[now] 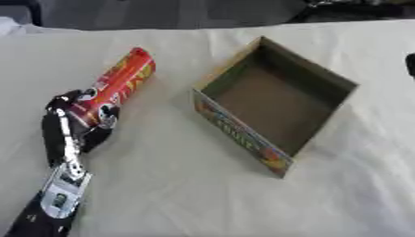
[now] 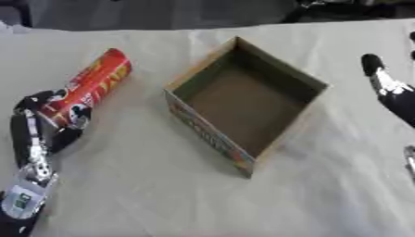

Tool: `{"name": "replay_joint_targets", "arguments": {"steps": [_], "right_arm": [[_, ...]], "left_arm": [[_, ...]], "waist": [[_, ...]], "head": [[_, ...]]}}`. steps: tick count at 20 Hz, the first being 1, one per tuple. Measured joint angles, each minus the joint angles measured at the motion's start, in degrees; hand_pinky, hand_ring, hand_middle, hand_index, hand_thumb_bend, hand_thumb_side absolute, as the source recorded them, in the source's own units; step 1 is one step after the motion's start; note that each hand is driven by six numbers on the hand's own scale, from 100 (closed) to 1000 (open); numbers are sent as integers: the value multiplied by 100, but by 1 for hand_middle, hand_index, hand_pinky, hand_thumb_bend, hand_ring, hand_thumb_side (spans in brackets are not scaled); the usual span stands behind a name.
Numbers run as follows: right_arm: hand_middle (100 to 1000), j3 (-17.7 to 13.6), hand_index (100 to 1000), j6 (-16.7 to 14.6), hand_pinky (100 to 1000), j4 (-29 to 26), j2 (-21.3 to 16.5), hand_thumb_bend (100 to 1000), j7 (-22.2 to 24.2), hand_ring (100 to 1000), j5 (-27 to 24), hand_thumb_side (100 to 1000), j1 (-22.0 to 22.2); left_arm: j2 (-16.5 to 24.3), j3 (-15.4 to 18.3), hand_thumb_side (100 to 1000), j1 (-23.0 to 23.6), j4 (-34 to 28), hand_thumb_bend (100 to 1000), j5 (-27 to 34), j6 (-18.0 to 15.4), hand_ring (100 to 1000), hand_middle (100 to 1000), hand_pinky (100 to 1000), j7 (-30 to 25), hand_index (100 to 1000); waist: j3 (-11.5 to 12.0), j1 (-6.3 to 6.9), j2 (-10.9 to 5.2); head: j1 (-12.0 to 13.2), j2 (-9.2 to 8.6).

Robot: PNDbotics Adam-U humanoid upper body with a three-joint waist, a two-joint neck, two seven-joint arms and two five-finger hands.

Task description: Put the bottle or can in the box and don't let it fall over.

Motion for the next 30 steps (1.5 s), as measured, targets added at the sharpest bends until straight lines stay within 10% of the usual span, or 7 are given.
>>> {"name": "replay_joint_targets", "arguments": {"steps": [30], "right_arm": [[719, 0, 847, -12, 847, 0, 0, 583, -21, 861, 0, 339, -40]], "left_arm": [[1, -238, 207, -177, -1676, 486, -367, 54, 643, 458, 276, 300, 445]], "waist": [[4, 37, -28]], "head": [[-15, 8]]}}
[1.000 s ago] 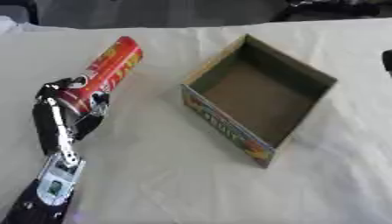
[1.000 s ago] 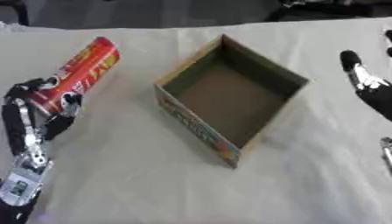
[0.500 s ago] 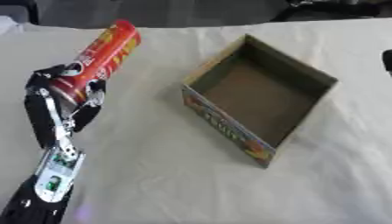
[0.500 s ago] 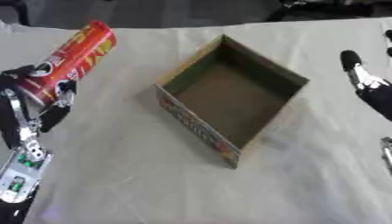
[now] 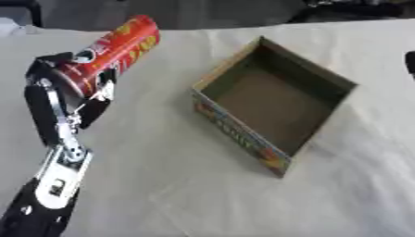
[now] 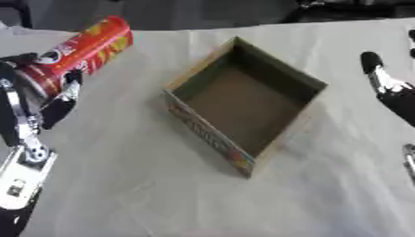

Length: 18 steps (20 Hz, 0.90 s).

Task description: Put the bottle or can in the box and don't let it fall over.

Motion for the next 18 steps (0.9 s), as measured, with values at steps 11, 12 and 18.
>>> {"name": "replay_joint_targets", "arguments": {"steps": [11, 12, 18], "right_arm": [[718, -2, 848, 1, 847, 0, -1, 590, -18, 861, 0, 338, 0], [718, -2, 848, 3, 847, 0, -1, 590, -20, 861, 0, 338, 0], [718, -3, 848, 12, 847, 0, -1, 588, -29, 861, 0, 339, 1]], "left_arm": [[-80, -426, 206, -255, -670, 478, 44, 109, 635, 455, 274, -650, 443], [-100, -463, 206, -281, -696, 479, 49, 112, 634, 455, 275, -705, 443], [-213, -650, 209, -406, -818, 474, 82, 95, 632, 453, 275, -940, 441]], "waist": [[-21, 32, -24], [-27, 39, -29], [-63, 73, -38]], "head": [[-199, 57], [-203, 64], [-204, 94]]}}
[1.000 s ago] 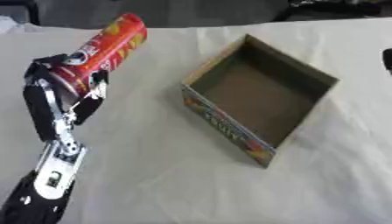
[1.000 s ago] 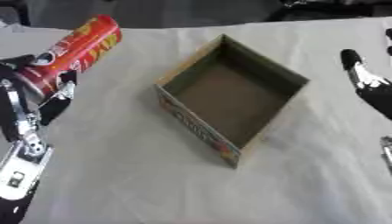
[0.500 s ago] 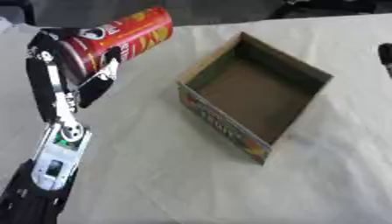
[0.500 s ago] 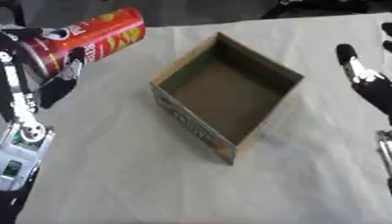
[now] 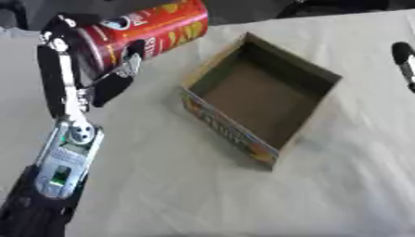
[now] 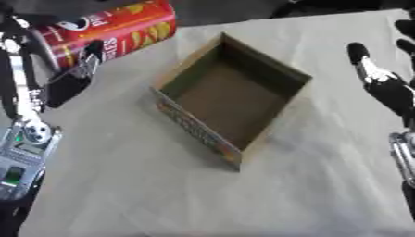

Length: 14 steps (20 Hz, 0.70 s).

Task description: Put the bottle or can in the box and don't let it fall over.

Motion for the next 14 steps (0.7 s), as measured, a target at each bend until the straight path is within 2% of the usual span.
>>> {"name": "replay_joint_targets", "arguments": {"steps": [9, 14], "right_arm": [[717, -1, 848, 1, 847, 0, 0, 587, -2, 861, 0, 340, -5], [716, -2, 848, 2, 847, 0, 0, 587, -3, 860, 0, 340, -9]], "left_arm": [[-250, -297, 212, -246, -41, 466, 25, -149, 631, 450, 273, -199, 438], [-396, -528, 210, -350, 168, 460, 29, -237, 633, 448, 268, -345, 434]], "waist": [[-73, 27, 0], [-128, 30, 0]], "head": [[4, -2], [13, -4]]}}
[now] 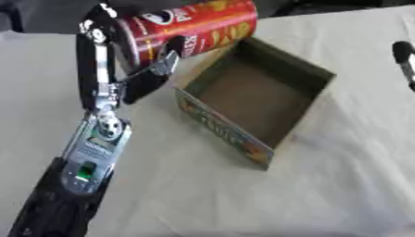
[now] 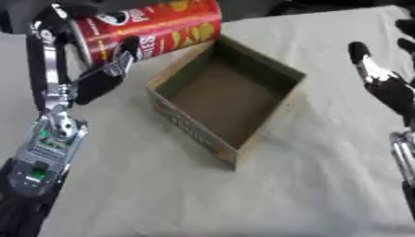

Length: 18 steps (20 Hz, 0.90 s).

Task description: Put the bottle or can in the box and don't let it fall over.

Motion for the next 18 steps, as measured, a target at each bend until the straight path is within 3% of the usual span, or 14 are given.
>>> {"name": "replay_joint_targets", "arguments": {"steps": [4, 5, 6, 7, 8, 9, 10, 11, 12, 18], "right_arm": [[717, -5, 848, 1, 847, 0, 0, 587, -1, 861, 0, 339, -10], [717, -9, 848, 1, 847, 0, 0, 585, -2, 861, 0, 342, -20], [717, -12, 848, 2, 847, 0, 0, 589, -4, 861, 0, 340, -29], [717, -16, 848, 5, 848, 0, 0, 590, -7, 861, 0, 340, -33], [717, -23, 848, 7, 848, 0, 0, 590, -9, 861, 0, 340, -44], [717, -28, 848, 8, 848, 0, 0, 590, -10, 861, 0, 340, -49], [716, -29, 848, 8, 848, 0, 1, 591, -11, 861, 0, 340, -49], [716, -29, 848, 9, 848, 0, 1, 591, -12, 861, 0, 340, -49], [716, -29, 848, 10, 848, 0, 1, 589, -13, 861, 0, 341, -50], [716, -30, 848, 9, 848, 0, 1, 587, -33, 861, 0, 342, -49]], "left_arm": [[-108, -144, 204, -108, 252, 442, -19, -67, 644, 457, 274, -86, 440], [-130, -162, 168, -135, 324, 462, -25, -76, 667, 474, 289, -96, 454], [-154, -177, 206, -154, 393, 436, -36, -81, 679, 482, 297, -107, 461], [-175, -181, 180, -176, 467, 513, -48, -80, 704, 501, 312, -122, 480], [-198, -194, 171, -199, 545, 667, -62, -78, 794, 573, 394, -145, 538], [-214, -214, 258, -213, 636, 763, -76, -70, 875, 637, 502, -187, 597], [-230, -242, 442, -219, 733, 898, -104, -53, 1000, 744, 692, -245, 724], [-241, -287, 547, -221, 840, 1000, -151, -21, 1000, 770, 778, -314, 759], [-242, -340, 612, -227, 956, 1000, -211, 19, 1000, 776, 801, -391, 770], [-243, -307, 610, -237, 1210, 1000, -720, 278, 1000, 773, 793, -940, 762]], "waist": [[-27, 2, 0], [-31, 3, 0], [-33, 4, 0], [-35, 4, 0], [-37, 4, 0], [-43, 4, 0], [-49, 4, 0], [-50, 4, 0], [-51, 4, 0], [-10, 2, 0]], "head": [[17, -17], [21, -19], [24, -19], [28, -19], [38, -19], [44, -19], [47, -20], [48, -20], [48, -20], [43, -20]]}}
